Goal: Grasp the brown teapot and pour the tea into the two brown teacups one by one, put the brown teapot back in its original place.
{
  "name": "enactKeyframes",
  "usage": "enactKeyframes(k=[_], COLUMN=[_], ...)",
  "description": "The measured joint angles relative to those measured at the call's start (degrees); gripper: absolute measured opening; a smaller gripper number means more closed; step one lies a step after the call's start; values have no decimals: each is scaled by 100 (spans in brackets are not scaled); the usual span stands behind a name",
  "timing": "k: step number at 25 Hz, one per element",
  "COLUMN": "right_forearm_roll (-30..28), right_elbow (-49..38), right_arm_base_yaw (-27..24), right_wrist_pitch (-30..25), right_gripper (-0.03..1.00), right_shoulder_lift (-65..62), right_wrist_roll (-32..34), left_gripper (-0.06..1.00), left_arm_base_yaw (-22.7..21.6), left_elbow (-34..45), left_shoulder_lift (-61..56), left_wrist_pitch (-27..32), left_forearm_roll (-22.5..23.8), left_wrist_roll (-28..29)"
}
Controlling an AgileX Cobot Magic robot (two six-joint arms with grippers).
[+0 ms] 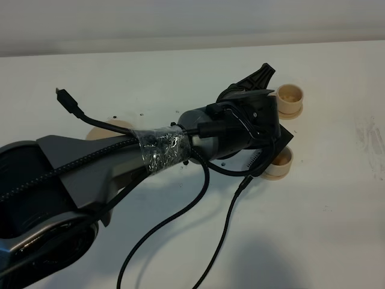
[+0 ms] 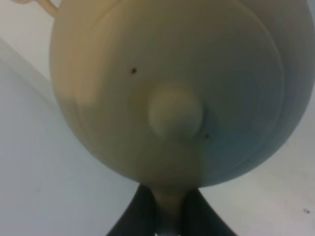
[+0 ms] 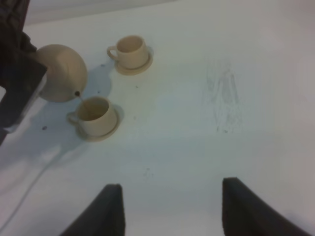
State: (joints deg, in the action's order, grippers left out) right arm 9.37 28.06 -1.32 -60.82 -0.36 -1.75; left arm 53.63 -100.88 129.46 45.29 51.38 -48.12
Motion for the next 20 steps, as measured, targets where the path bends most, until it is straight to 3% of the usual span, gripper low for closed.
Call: enactKeyframes(k=[20], right_forearm_roll=[0], right_elbow=[0], right_arm_base_yaw=[0], right_wrist_pitch=[0], right_gripper=[47], right_shoulder_lift=[0], right_wrist_roll=[0], left_gripper=[11], left_arm_base_yaw=[27], left_elbow=[0], left_shoulder_lift=[103], left_wrist_pitch=[5], left_forearm_roll=[212], left_wrist_roll=[-131])
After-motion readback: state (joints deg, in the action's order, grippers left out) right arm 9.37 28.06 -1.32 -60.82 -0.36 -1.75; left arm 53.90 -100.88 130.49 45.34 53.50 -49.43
